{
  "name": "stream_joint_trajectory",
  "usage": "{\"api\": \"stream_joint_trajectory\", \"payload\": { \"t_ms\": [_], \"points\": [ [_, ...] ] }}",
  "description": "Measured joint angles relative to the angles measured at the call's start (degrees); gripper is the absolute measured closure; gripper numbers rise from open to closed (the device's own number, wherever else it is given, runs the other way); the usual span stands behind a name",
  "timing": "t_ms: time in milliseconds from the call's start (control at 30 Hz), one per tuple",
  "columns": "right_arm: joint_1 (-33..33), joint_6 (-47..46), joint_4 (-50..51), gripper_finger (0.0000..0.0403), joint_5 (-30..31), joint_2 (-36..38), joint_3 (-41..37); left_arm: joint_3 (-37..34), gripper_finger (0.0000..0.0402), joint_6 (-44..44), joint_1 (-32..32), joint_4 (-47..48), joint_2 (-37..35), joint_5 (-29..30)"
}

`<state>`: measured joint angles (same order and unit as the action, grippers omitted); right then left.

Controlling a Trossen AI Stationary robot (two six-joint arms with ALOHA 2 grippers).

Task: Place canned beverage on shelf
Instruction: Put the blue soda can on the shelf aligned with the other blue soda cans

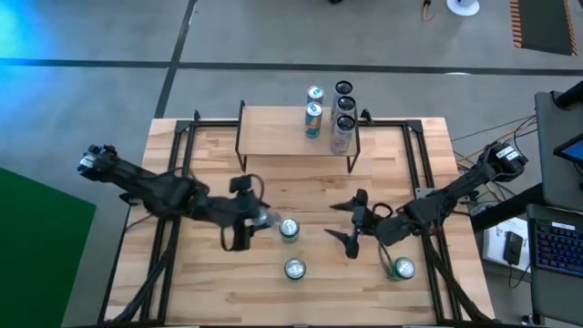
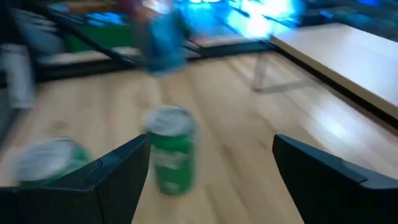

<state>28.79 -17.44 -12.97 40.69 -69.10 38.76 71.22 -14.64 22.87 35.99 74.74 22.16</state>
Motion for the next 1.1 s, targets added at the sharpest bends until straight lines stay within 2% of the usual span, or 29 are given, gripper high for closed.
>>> {"api": "stream_joint_trajectory", "payload": {
  "t_ms": [67,167,267,333,433,600,733,867,1000,1100],
  "points": [
    [-0.59,3.14,-5.35,0.0076,-3.98,0.0,-1.13,0.24,0.0174,2.82,-1.92,-2.24,1.32,-2.67],
    [-2.34,6.57,-9.74,0.0076,-6.4,0.0,-2.35,0.99,0.0174,6.16,-4.04,-3.66,3.54,-5.29],
    [-4.38,9.47,-10.69,0.0076,-6.98,-0.25,-2.53,3.1,0.0174,9.34,-5.5,-4.28,6.31,-6.89],
    [-6.11,11.0,-11.23,0.0076,-10.21,-0.35,-2.56,4.75,0.0174,11.75,-6.59,-4.5,8.38,-7.94],
    [-8.77,12.67,-13.01,0.0076,-15.65,-0.35,-2.58,7.67,0.0174,15.06,-8.89,-5.21,11.85,-11.79],
    [-12.03,16.82,-12.91,0.0076,-18.49,-0.37,-2.58,13.71,0.0174,19.09,-12.51,-6.61,17.95,-19.04],
    [-14.18,16.24,-11.65,0.0076,-25.78,-0.42,-2.58,18.28,0.0174,22.1,-14.15,-6.39,22.15,-22.32],
    [-15.36,15.96,-9.87,0.0076,-29.11,-0.42,-2.58,21.71,0.0174,24.09,-15.45,-5.93,25.2,-25.54],
    [-16.66,14.86,-9.46,0.0076,-34.37,-0.42,-2.79,23.46,0.0174,25.29,-16.3,-6.42,26.85,-26.27],
    [-16.97,13.92,-9.62,0.0076,-35.14,-0.42,-3.18,23.82,0.0174,25.8,-16.83,-6.65,27.25,-28.12]
  ]
}}
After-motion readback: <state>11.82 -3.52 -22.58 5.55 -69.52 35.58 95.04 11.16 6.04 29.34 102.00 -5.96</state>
